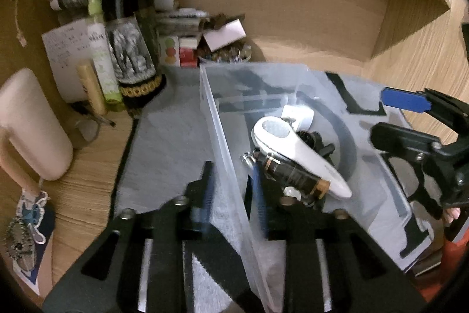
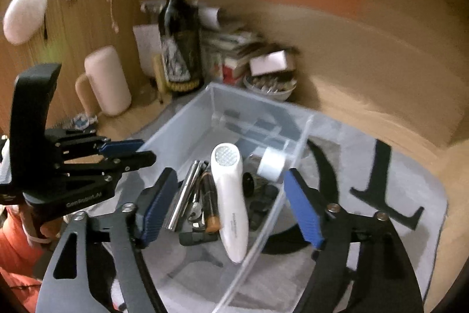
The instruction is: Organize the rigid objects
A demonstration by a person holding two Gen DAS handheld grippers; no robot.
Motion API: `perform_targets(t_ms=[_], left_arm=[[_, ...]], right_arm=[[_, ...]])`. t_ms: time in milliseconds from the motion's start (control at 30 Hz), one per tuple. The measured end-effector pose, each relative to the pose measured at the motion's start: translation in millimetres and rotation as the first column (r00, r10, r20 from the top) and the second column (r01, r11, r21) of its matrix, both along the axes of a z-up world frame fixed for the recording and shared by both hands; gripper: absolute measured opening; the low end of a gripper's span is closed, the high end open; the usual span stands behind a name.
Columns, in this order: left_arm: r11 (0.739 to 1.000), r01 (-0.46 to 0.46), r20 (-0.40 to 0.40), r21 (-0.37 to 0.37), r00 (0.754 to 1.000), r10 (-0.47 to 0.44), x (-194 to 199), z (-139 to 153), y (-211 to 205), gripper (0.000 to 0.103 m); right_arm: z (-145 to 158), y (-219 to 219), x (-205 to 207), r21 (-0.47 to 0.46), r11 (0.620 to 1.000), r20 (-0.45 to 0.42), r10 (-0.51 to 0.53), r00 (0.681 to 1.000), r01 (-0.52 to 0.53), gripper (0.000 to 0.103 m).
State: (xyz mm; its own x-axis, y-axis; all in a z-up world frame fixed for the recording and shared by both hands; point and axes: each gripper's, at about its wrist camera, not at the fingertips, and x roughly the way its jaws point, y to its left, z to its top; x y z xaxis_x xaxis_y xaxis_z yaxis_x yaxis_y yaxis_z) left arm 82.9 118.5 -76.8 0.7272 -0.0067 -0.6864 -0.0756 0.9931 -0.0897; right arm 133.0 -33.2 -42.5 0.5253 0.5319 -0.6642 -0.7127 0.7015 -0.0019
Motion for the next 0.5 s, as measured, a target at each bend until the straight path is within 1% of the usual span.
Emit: perform_targets(t_ms=[133,167,200,233,300,333,400,500], left_arm=[[1.0,-0.004,0.063,0.024,0.998,0.002,-13,20,-8,0.039],[1.0,-0.003,0.083,0.027,0.997,0.001,-17,26,-11,0.044],[1.0,-0.005,0.105,0.031,0.994,0.002,-21,31,-14,0.052],[0.999,-0.009,0.137,0.039,0.991,0.004,-27,38,-18,0.056],[0.999,-0.015,0.188,0.052,0.982,0.005,-35,48,-24,0.07],[0.998,-0.018,0.217,0.061,0.976,0.005,-41,53,-30,0.074],[0.997,-0.021,0.262,0.074,0.965,0.001,-50,62,-39,0.085],[0.995,-0.029,0.32,0.094,0.947,-0.002,-62,73,-52,0.096]], right_arm=[[16,-22,-12,0.062,0.997,0.05,-0.046,0.998,0.043,0.083],[21,-28,-15,0.078,0.995,0.063,-0.061,0.996,0.057,0.084],[25,-33,-18,0.093,0.993,0.073,-0.075,0.994,0.068,0.085],[27,-38,-21,0.104,0.992,0.08,-0.086,0.993,0.078,0.086],[34,-48,-28,0.127,0.987,0.101,-0.113,0.988,0.1,0.09],[36,-52,-32,0.138,0.985,0.114,-0.124,0.986,0.108,0.091],[41,-61,-40,0.158,0.98,0.138,-0.143,0.98,0.121,0.098],[47,-74,-54,0.188,0.972,0.182,-0.173,0.968,0.138,0.103]])
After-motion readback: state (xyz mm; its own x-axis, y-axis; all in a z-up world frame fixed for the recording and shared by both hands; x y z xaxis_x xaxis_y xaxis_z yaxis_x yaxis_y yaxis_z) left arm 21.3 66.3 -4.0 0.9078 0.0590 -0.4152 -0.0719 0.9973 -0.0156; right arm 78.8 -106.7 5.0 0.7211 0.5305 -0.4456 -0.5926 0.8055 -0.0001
